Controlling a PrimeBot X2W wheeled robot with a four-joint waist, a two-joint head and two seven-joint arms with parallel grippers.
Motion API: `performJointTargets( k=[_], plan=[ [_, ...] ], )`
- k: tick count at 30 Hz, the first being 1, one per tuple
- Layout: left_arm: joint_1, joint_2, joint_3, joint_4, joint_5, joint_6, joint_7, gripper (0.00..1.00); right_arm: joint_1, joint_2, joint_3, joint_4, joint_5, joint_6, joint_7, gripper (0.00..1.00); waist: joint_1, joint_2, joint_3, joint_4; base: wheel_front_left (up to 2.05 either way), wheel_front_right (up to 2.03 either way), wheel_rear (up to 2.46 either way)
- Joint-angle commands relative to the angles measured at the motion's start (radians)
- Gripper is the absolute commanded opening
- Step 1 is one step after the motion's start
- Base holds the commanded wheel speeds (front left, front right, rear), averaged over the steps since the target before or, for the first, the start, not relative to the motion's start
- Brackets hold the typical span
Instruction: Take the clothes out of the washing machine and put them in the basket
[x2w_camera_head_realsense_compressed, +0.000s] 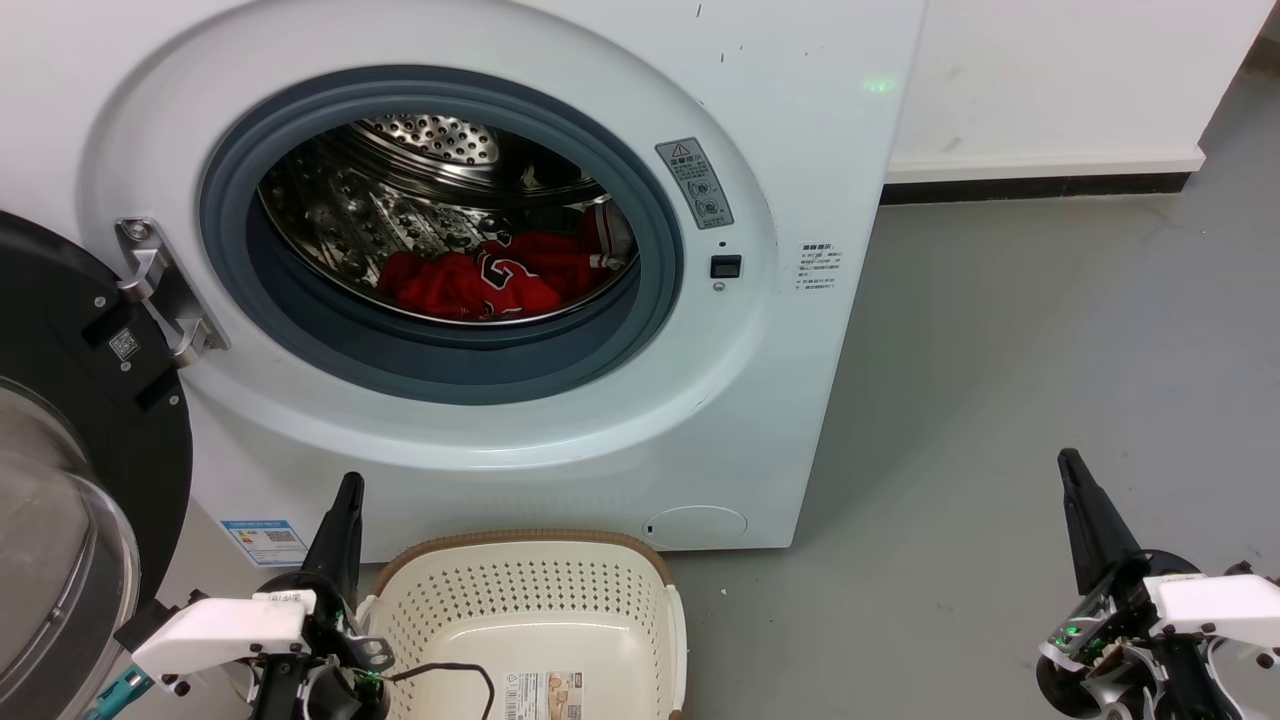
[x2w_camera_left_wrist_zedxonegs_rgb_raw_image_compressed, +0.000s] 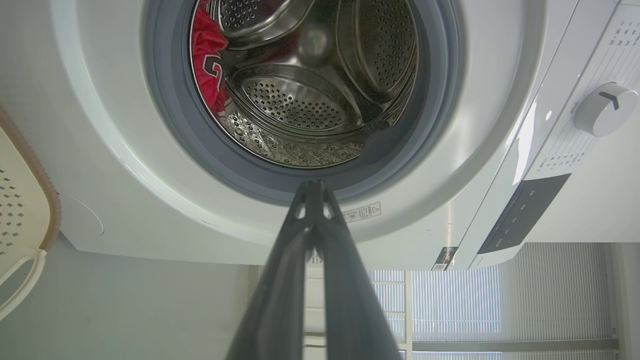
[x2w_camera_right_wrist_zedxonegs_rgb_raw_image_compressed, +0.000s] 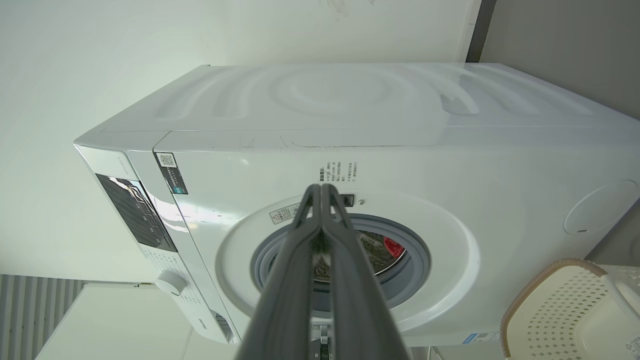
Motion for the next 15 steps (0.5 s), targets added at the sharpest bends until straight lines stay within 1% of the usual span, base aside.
performJointTargets(
  k=[1, 15],
  plan=[
    [-0.006, -0.001, 0.002, -0.001, 0.000, -0.004, 0.004, 0.00, -0.013, 0.004, 0.000, 0.001, -0.005, 0.000, 0.001, 0.00, 0.0000, 0.0000, 0.000, 0.000, 0.00, 0.00, 0.00],
    [-0.006, -0.001, 0.002, -0.001, 0.000, -0.004, 0.004, 0.00, -0.013, 0.004, 0.000, 0.001, -0.005, 0.000, 0.001, 0.00, 0.0000, 0.0000, 0.000, 0.000, 0.00, 0.00, 0.00]
  ],
)
